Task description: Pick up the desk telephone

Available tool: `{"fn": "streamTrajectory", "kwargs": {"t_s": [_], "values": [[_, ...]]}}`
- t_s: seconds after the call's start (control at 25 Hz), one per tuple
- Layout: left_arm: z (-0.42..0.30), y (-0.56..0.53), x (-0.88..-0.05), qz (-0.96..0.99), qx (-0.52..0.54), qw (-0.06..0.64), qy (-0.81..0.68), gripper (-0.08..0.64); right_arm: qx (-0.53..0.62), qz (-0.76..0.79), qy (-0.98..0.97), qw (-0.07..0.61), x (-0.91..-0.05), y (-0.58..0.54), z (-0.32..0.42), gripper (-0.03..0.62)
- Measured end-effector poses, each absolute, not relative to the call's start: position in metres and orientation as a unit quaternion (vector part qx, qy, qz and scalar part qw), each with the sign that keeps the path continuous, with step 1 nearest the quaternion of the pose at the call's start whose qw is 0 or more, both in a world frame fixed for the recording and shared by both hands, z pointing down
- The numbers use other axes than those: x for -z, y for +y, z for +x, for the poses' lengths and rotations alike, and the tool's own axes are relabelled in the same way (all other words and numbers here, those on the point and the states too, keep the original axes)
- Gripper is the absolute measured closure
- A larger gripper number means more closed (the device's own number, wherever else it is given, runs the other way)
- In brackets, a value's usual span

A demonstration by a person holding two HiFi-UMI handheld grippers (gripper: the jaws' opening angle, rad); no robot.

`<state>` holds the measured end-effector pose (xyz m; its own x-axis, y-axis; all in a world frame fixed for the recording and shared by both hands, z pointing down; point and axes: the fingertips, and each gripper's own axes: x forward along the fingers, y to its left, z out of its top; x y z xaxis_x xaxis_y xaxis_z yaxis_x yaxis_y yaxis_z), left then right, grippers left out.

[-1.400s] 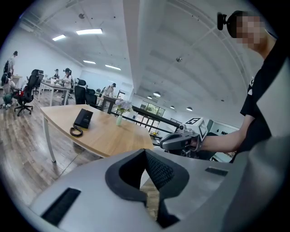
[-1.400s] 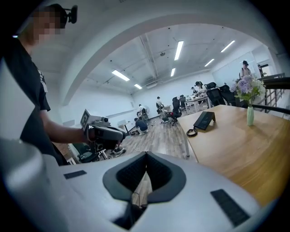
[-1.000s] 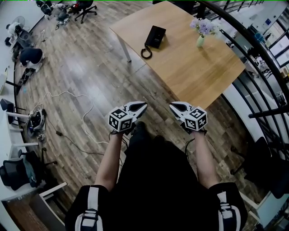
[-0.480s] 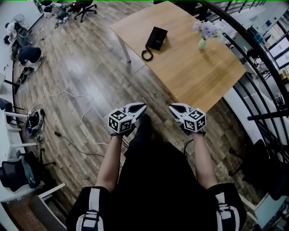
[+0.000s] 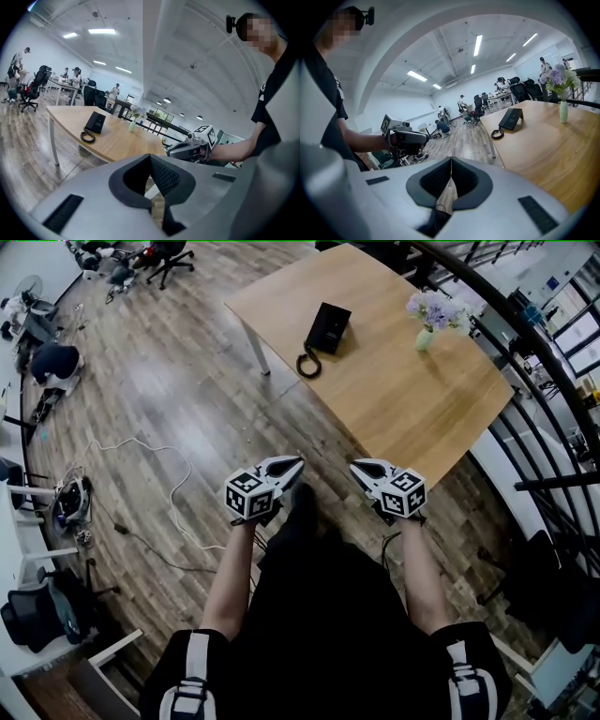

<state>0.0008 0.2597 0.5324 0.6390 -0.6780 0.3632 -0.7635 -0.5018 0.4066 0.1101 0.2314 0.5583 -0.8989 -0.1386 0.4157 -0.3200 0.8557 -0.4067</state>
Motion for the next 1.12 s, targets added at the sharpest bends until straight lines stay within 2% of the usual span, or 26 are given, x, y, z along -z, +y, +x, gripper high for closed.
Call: {"fn": "streamTrajectory", "kwargs": {"t_s": [0.6,1.12], "values": [[-0.019,0.216,-0.547,0.873,-0.082,0.299,-0.377,0.538,-0.254,0.156,-0.933,0.199,-0.57,0.192,0.084,0.568],[-0.036,0.158,-0.551,0.889,-0.095,0.295,-0.338,0.538,-0.263,0.199,-0.924,0.196,-0.576,0.144,0.067,0.568]]}}
